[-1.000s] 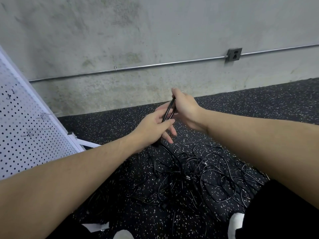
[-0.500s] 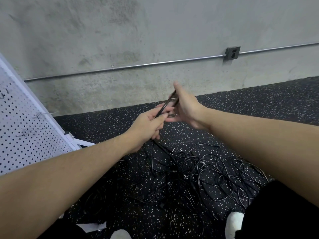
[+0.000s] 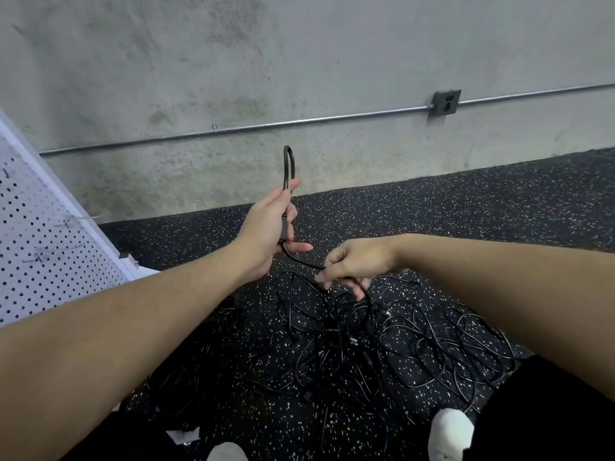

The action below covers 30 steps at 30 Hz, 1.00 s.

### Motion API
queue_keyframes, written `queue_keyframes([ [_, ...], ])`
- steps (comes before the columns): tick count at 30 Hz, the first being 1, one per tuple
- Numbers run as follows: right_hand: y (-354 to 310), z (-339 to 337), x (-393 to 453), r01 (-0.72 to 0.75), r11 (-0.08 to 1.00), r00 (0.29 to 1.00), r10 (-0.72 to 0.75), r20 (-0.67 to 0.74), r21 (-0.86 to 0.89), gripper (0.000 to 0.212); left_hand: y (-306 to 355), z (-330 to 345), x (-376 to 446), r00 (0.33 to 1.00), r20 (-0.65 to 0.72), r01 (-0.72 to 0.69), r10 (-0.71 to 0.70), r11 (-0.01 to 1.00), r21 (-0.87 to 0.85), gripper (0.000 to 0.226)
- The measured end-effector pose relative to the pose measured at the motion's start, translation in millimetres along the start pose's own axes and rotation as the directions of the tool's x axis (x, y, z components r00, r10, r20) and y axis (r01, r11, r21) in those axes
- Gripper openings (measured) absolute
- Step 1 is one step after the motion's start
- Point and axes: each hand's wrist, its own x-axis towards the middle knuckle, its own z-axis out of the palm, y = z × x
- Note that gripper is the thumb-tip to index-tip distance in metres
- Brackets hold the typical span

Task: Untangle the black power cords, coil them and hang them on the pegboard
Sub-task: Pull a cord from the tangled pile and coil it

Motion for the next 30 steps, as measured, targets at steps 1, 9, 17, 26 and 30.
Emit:
queue_keyframes([
  [1, 1.5, -3.8, -3.6, -0.018, 0.999, 0.999, 0.017, -0.027, -0.039, 0.037, -1.9, -2.5, 1.4, 1.000, -0.011, 0.004, -0.004, 1.000, 0.030, 0.032],
  [9, 18.4, -33.7, -29.9, 0.176, 0.930, 0.972, -0.113, -0.208, 0.322, 0.021, -7.7, -17.0, -0.9, 0.992, -0.124, 0.009, 0.033, 0.945, 0.328, 0.031],
  [17, 5.1, -30.9, -25.8, 0.328, 0.934, 0.682, -0.131, -0.720, 0.140, 0.051, -12.6, 3.5, -9.7, 0.998, 0.049, 0.007, -0.024, 0.944, 0.329, 0.021],
  [26, 0.1, -37.5, -24.3, 0.469, 0.790, 0.771, -0.148, -0.619, 0.395, 0.025, -12.4, 9.2, -10.6, 0.990, 0.118, 0.022, -0.083, 0.896, 0.444, 0.010],
  [30, 2.9, -39.6, -31.4, 0.455, 0.839, 0.726, -0.156, -0.669, 0.298, 0.021, -10.5, 9.0, -7.2, 0.989, 0.143, -0.033, -0.038, 0.887, 0.460, 0.014],
])
